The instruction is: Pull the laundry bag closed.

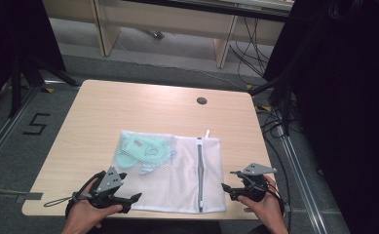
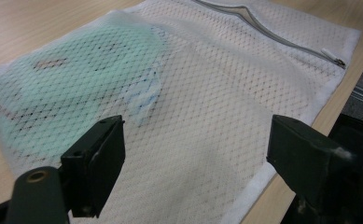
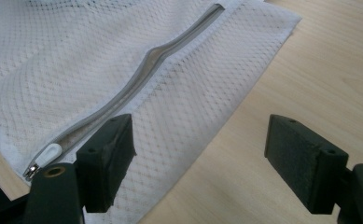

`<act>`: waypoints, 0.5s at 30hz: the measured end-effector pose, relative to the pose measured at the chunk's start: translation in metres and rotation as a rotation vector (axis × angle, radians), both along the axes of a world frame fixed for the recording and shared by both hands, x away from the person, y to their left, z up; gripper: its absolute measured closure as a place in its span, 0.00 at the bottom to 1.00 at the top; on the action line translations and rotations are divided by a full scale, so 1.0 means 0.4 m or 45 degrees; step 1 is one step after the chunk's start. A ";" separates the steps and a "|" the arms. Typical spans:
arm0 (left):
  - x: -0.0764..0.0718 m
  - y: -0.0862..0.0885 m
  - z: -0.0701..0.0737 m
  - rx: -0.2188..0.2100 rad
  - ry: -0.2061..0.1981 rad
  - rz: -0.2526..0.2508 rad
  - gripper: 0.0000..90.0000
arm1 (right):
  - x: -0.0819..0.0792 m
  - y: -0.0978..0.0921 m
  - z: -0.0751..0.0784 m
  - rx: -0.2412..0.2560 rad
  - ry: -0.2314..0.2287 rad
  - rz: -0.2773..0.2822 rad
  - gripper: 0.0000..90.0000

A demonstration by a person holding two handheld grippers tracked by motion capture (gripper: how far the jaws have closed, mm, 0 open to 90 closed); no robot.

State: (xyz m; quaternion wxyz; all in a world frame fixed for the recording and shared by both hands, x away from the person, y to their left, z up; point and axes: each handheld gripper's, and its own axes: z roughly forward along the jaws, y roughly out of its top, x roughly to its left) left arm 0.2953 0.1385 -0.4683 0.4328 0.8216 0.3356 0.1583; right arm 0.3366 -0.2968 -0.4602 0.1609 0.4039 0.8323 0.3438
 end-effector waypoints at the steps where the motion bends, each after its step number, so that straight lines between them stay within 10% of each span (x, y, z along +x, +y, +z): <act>1: 0.000 0.000 0.000 0.000 0.000 0.000 0.21 | 0.000 0.000 0.000 0.000 0.000 0.000 0.27; 15: -0.006 -0.016 0.000 -0.029 0.000 -0.054 0.21 | -0.001 0.015 -0.005 -0.054 0.020 0.097 0.29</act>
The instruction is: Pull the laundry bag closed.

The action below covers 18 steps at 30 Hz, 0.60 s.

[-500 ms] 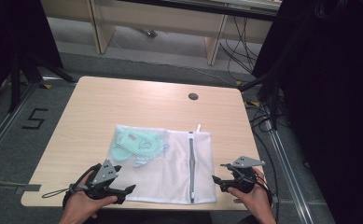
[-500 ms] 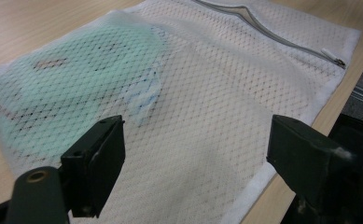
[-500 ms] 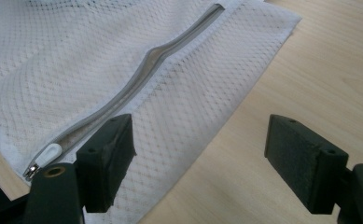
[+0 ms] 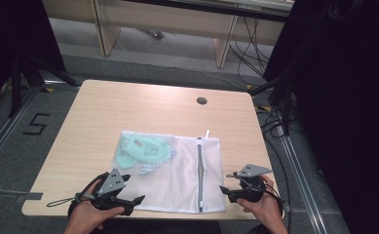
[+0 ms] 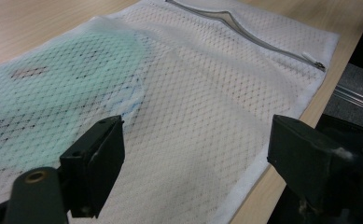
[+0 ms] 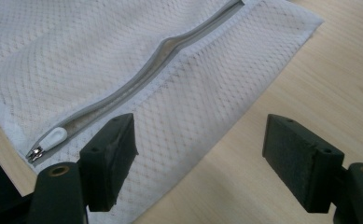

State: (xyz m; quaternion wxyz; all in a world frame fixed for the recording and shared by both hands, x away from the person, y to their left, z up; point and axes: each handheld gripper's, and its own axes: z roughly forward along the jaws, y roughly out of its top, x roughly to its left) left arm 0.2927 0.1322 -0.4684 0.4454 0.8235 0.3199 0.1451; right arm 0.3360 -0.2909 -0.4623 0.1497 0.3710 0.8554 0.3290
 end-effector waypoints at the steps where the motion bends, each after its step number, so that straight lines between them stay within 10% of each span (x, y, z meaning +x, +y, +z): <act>1: 0.000 -0.001 0.001 0.004 0.000 0.000 0.21 | 0.000 0.000 0.000 0.000 0.000 0.000 0.29; 18: 0.006 -0.048 -0.013 0.040 0.001 -0.069 0.21 | -0.001 0.029 -0.012 0.030 0.006 0.089 0.35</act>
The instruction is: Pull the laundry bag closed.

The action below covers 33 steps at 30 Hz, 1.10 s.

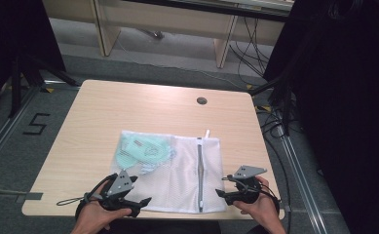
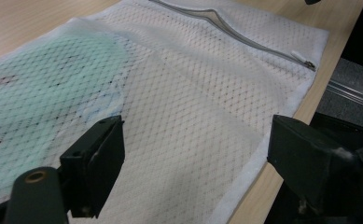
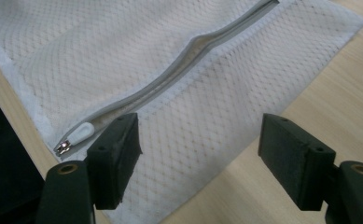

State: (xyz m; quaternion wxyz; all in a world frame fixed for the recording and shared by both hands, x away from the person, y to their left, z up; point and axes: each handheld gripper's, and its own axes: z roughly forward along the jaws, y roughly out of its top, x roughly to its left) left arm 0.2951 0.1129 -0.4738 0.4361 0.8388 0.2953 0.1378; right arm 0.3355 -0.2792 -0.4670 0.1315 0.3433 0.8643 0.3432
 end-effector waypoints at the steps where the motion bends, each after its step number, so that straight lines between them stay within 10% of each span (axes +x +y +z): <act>1: 0.001 -0.005 -0.001 0.000 0.006 -0.014 0.21 | -0.004 0.007 0.001 -0.005 0.012 0.018 0.37; 33: -0.002 -0.132 -0.039 0.074 -0.004 -0.197 0.21 | -0.014 0.106 -0.019 -0.109 0.153 0.398 0.57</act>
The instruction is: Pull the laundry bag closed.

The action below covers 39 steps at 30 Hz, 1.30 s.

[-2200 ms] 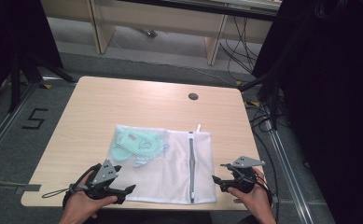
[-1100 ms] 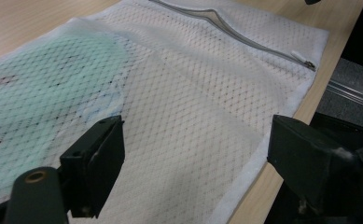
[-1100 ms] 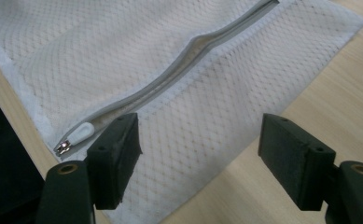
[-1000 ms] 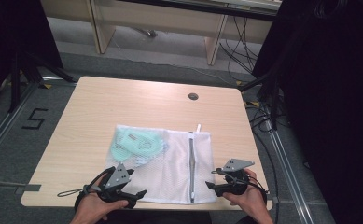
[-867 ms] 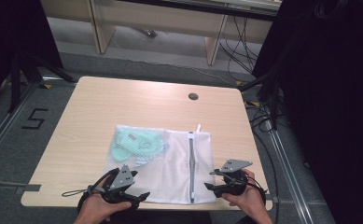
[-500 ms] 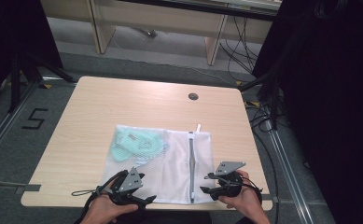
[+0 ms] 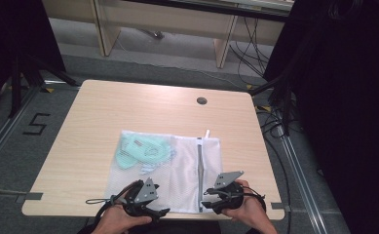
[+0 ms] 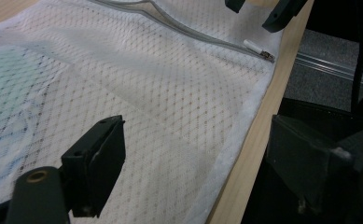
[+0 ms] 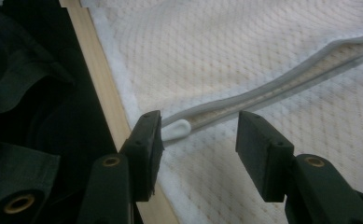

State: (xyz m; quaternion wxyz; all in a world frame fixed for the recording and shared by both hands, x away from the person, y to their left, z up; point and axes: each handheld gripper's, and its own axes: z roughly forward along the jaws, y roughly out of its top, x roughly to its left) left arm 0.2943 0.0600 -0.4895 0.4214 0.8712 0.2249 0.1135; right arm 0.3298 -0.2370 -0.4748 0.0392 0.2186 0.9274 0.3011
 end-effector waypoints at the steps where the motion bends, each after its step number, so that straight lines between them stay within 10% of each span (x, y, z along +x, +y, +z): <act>1: -0.003 -0.003 0.000 -0.007 0.013 -0.007 0.21 | 0.002 0.004 -0.003 0.001 -0.016 0.027 0.57; 39: 0.004 -0.009 -0.001 -0.028 0.013 -0.006 0.22 | 0.014 0.054 -0.025 -0.082 0.149 0.196 0.66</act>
